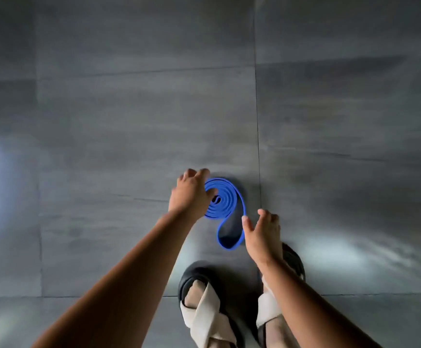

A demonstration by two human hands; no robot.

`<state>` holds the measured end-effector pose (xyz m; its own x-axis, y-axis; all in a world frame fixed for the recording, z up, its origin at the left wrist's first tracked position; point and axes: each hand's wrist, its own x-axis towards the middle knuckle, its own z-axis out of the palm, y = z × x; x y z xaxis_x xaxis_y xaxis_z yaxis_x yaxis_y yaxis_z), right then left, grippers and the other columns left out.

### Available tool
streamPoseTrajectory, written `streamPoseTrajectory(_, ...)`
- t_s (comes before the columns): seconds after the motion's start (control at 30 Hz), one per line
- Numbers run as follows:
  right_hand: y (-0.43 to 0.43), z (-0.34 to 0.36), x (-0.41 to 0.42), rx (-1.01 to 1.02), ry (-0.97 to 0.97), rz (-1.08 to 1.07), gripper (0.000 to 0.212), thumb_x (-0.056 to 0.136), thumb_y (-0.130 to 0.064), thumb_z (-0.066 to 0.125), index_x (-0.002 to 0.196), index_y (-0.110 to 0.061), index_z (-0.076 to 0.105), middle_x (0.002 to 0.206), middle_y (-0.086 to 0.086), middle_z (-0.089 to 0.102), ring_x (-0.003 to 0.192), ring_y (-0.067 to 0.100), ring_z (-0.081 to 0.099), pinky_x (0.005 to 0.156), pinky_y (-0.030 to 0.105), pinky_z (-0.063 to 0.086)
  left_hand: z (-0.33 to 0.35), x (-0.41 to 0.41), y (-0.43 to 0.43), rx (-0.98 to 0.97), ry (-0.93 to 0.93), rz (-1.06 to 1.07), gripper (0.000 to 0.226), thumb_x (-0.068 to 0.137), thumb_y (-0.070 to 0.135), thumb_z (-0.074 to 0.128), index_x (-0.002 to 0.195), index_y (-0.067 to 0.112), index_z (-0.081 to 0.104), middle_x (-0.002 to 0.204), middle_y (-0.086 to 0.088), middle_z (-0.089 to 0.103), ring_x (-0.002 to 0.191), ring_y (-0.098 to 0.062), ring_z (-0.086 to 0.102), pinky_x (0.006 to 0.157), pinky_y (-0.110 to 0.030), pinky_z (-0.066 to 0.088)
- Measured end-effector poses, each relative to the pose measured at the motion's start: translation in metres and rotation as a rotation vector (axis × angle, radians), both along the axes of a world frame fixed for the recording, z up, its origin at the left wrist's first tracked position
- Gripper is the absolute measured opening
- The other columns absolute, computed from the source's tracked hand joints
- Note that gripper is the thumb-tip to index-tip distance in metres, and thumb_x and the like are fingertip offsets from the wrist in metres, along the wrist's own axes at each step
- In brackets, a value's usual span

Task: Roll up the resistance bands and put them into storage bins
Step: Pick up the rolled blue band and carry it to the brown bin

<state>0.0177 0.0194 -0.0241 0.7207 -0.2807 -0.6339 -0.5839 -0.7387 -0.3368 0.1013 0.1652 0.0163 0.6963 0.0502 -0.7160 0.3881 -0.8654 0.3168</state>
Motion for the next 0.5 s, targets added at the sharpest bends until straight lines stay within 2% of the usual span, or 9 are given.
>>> streamPoseTrajectory(0.07, 0.006, -0.033, -0.003, -0.006, 0.024, -0.087, 0.053, 0.091, -0.032, 0.052, 0.127, 0.005, 0.042, 0.126, 0.026, 0.046, 0.120, 0.038, 0.040, 0.098, 0.037, 0.029, -0.035, 0.007, -0.001, 0.021, -0.019, -0.074, 0.057, 0.089, 0.035, 0.057, 0.140, 0.024, 0.035, 0.138, -0.010, 0.036, 0.128, -0.029, 0.030, 0.101, -0.041, 0.035)
streamPoseTrajectory(0.17, 0.019, -0.064, -0.011, -0.003, 0.033, -0.183, 0.053, 0.091, -0.037, 0.051, 0.124, 0.003, 0.043, 0.126, 0.025, 0.045, 0.119, 0.038, 0.040, 0.096, 0.039, 0.032, -0.074, 0.009, -0.008, -0.028, 0.057, -0.154, 0.071, 0.082, 0.044, 0.062, 0.143, 0.032, 0.027, 0.139, -0.011, 0.029, 0.128, -0.032, 0.026, 0.102, -0.045, 0.037)
streamPoseTrajectory(0.3, 0.031, -0.076, -0.023, -0.046, -0.064, -0.205, 0.047, 0.089, -0.032, 0.054, 0.117, 0.005, 0.049, 0.117, 0.026, 0.050, 0.109, 0.041, 0.046, 0.090, 0.042, 0.036, -0.093, 0.000, -0.018, 0.028, 0.088, -0.173, 0.067, 0.081, 0.048, 0.062, 0.139, 0.031, 0.033, 0.135, -0.011, 0.028, 0.124, -0.035, 0.028, 0.090, -0.040, 0.042)
streamPoseTrajectory(0.4, 0.042, -0.081, -0.031, 0.065, -0.112, -0.309, 0.038, 0.089, -0.017, 0.056, 0.114, 0.011, 0.049, 0.113, 0.031, 0.049, 0.105, 0.044, 0.047, 0.091, 0.041, 0.036, -0.099, -0.011, -0.019, 0.054, 0.099, -0.084, 0.063, 0.082, 0.051, 0.060, 0.135, 0.026, 0.036, 0.132, -0.014, 0.034, 0.122, -0.038, 0.035, 0.086, -0.042, 0.042)
streamPoseTrajectory(0.5, 0.053, -0.082, -0.037, 0.136, -0.101, -0.378, 0.039, 0.090, -0.011, 0.052, 0.121, 0.011, 0.045, 0.117, 0.030, 0.045, 0.106, 0.045, 0.048, 0.095, 0.046, 0.040, -0.100, -0.032, -0.019, 0.023, 0.142, 0.127, 0.060, 0.082, 0.054, 0.057, 0.130, 0.024, 0.038, 0.127, -0.014, 0.039, 0.117, -0.040, 0.042, 0.087, -0.044, 0.042)
